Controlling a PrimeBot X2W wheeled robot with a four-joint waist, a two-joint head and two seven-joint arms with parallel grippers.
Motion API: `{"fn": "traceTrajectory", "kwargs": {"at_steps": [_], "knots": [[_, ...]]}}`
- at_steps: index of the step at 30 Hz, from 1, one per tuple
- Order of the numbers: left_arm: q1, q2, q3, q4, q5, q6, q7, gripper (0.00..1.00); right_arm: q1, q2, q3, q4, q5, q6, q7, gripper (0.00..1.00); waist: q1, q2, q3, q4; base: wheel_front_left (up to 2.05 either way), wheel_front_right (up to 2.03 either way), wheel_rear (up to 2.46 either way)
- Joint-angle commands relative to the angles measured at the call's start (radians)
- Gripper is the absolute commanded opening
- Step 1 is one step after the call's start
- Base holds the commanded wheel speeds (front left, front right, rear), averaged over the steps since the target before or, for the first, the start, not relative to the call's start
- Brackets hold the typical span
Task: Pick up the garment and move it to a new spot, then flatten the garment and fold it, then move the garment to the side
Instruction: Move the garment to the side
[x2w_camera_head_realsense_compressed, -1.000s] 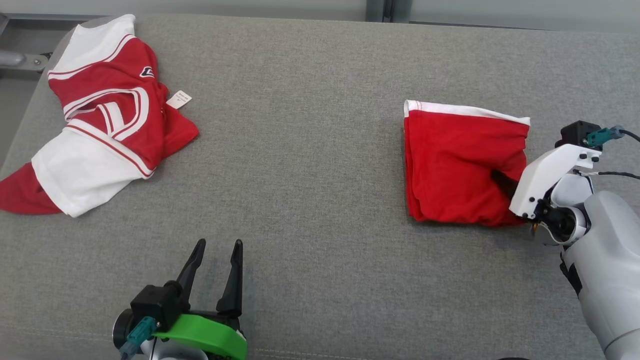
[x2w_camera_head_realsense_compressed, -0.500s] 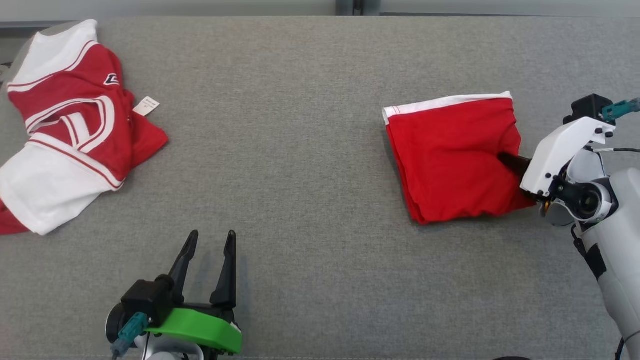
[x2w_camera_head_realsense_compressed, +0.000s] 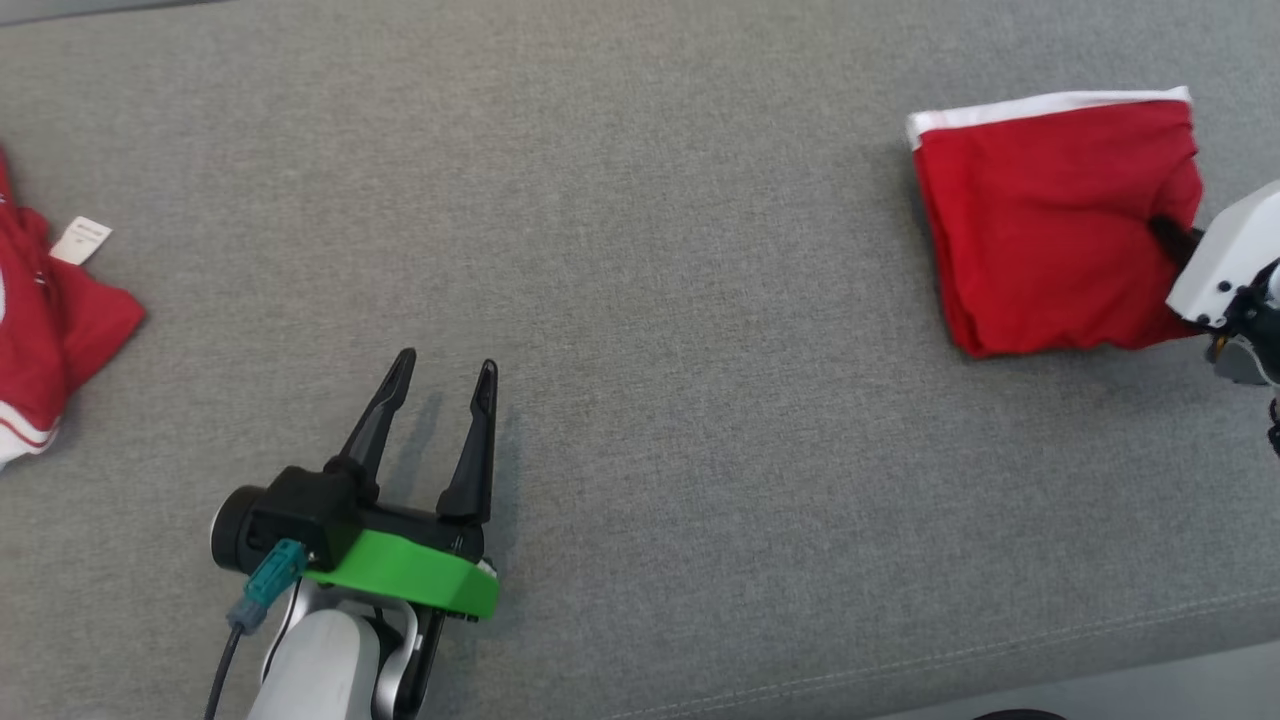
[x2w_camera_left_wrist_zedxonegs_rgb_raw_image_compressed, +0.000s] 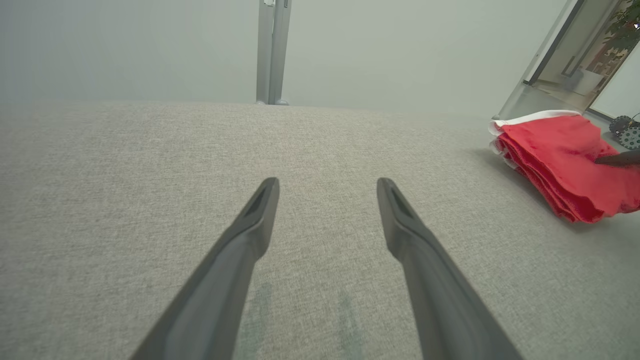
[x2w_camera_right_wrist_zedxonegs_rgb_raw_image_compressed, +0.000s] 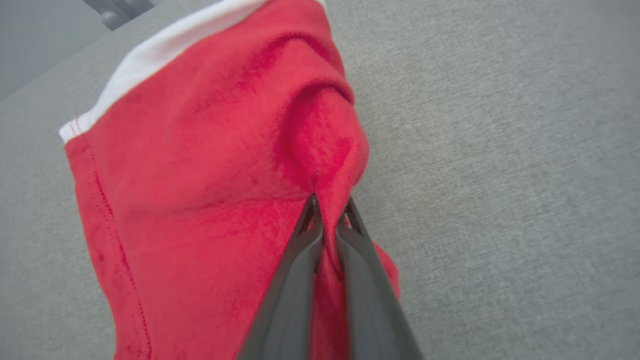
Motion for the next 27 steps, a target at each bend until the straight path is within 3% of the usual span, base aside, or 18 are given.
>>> {"fn": "traceTrajectory", "kwargs": {"at_steps": [1, 11, 24, 25, 26, 27], "knots": [[-0.025, 0.011, -0.003, 0.002, -0.001, 0.000, 0.000, 1.00, -0.022, -0.007, -0.009, 0.013, -0.027, 0.000, -0.023, 0.00, 0.0000, -0.0001, 0.094, -0.060, 0.00, 0.00, 0.00], [-0.072, 0.056, -0.023, 0.044, -0.017, 0.002, 0.003, 1.00, -0.171, -0.076, -0.114, 0.176, -0.203, 0.000, -0.122, 0.00, 0.0000, -0.0001, 0.161, -0.010, 0.00, 0.00, 0.00], [-0.026, 0.056, -0.015, 0.043, -0.026, 0.017, 0.000, 1.00, -0.243, -0.141, -0.106, 0.273, -0.401, -0.001, -0.189, 0.00, 0.0000, -0.0001, 0.156, 0.036, 0.00, 0.00, 0.00], [-0.027, 0.054, -0.016, 0.041, -0.026, 0.017, 0.000, 1.00, -0.247, -0.146, -0.107, 0.278, -0.420, -0.001, -0.199, 0.18, 0.0000, -0.0001, 0.157, 0.037, 0.00, 0.00, 0.00], [-0.029, 0.053, -0.016, 0.039, -0.026, 0.018, 0.000, 1.00, -0.253, -0.153, -0.113, 0.284, -0.440, -0.001, -0.210, 0.46, 0.0000, -0.0001, 0.159, 0.037, 0.00, 0.00, 0.00], [-0.029, 0.053, -0.016, 0.039, -0.026, 0.018, 0.000, 1.00, -0.253, -0.153, -0.113, 0.284, -0.440, -0.001, -0.210, 0.46, 0.0000, -0.0001, 0.159, 0.037, 0.00, 0.00, 0.00]]}}
